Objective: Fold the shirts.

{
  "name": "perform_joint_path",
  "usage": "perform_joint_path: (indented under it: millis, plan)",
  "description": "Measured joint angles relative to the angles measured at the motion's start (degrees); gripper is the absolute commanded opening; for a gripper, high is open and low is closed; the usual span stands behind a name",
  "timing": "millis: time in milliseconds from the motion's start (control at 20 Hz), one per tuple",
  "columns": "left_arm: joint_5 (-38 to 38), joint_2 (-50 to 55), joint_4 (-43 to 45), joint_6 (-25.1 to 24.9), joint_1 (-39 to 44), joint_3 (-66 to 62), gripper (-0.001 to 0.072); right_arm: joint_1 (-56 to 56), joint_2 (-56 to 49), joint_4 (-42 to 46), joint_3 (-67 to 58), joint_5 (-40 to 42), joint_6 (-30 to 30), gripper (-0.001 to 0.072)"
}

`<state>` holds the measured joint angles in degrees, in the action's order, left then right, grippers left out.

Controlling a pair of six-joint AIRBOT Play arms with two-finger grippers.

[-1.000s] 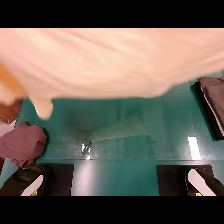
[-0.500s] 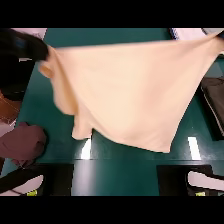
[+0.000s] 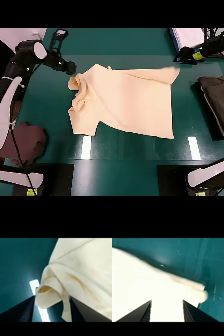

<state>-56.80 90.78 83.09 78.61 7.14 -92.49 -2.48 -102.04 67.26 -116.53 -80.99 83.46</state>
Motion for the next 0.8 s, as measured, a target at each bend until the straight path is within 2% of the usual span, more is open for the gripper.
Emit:
perform_joint_path:
  millis: [200,350,500,800]
  plan:
    - [-10.19,-1.11,-3.45,1.07,-4.92,-2.54,0.0505,1.33,4.66,-2.99,7.17,-0.04,-0.07,0.0450]
    - [-14.58,-5.92,-7.28,0.15,-6.95,3.72,0.0505,1.62,11.19,-3.89,16.96,0.79,-1.11,0.0449]
    - [-13.44,-13.27,-9.35,-0.46,-7.34,15.45,0.0505,1.49,18.49,-4.50,27.10,3.78,-1.66,0.0449]
    - [-2.34,-24.74,-11.15,-0.98,-1.79,39.21,0.0506,1.42,29.14,-4.70,41.09,10.91,-2.01,0.0449]
